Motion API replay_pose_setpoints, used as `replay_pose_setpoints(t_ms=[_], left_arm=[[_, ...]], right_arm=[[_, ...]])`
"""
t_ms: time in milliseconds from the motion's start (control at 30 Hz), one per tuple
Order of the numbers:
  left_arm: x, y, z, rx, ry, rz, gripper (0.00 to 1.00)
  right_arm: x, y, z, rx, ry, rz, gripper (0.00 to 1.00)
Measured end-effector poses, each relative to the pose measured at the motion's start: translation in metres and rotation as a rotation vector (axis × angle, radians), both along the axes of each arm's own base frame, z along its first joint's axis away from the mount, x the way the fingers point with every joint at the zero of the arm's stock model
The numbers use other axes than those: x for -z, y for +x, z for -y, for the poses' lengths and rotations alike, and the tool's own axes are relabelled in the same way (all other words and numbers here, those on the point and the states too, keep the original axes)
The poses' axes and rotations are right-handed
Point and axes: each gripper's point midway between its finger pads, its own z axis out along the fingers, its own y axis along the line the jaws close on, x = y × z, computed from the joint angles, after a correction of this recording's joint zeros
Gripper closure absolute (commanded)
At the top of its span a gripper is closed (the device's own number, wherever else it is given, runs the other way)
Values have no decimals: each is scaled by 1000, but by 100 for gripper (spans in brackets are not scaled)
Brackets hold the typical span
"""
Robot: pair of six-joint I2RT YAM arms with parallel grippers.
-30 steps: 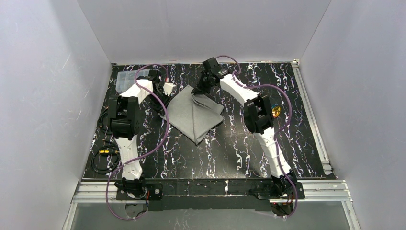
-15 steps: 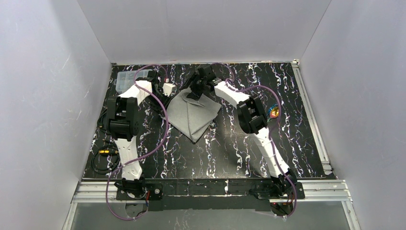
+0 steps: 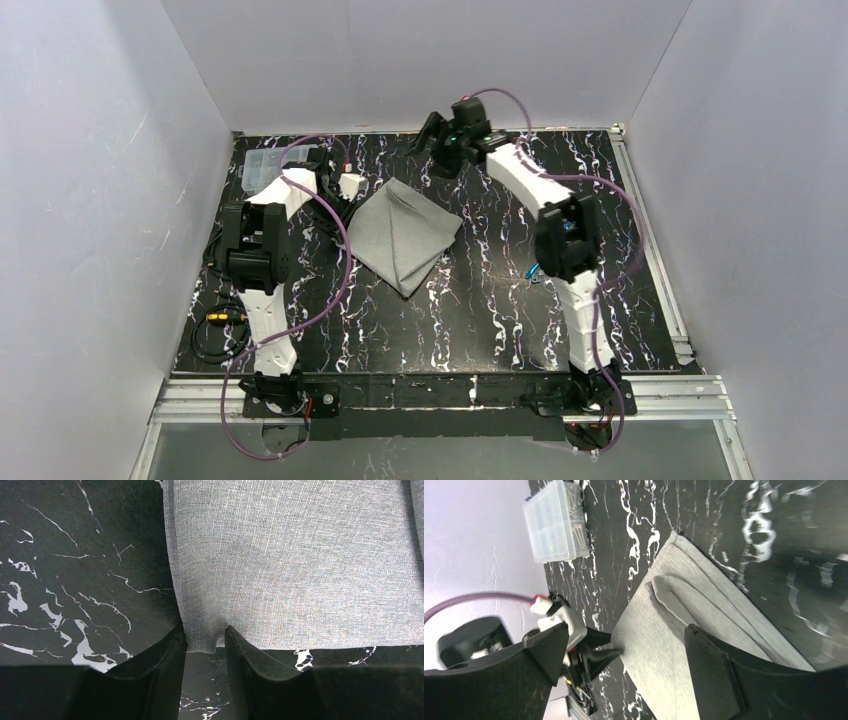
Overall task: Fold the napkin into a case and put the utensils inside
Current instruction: Fold the rectangle-folded napkin at the center of the board.
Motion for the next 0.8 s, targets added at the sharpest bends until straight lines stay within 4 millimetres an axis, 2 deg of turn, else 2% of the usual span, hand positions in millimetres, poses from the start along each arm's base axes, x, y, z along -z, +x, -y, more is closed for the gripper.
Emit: replay_pose_setpoints(t_ms=[100,167,200,300,400,500,600,800], left_arm=[[0,0,0,-3,-5,-1,68],[0,0,0,-2,-8,-2,68],[0,0,-1,-3,-8,-2,68],[-1,-1,-1,-4,-9,-7,68],[-1,-5,-2,-8,-10,-24,69],[-1,-8,-3,-17,-12,-45,69],[-2,-8,-3,-24,-17,-60,70],[-2,-8,-3,-29,-24,-72,70]], right_arm=[[-31,-18,39,13,-49,51,18],[-38,-47,63,13,-82,50,24],[-35,-65,72,8,-100,37,25],[-10,-113,85,-17,-160,-17,27],[31,-158,89,-57,-228,-105,27],[58,-186,88,-91,-267,-167,27],[71,-196,90,-95,-282,-194,27],[73,-184,90,-57,-283,-145,30]])
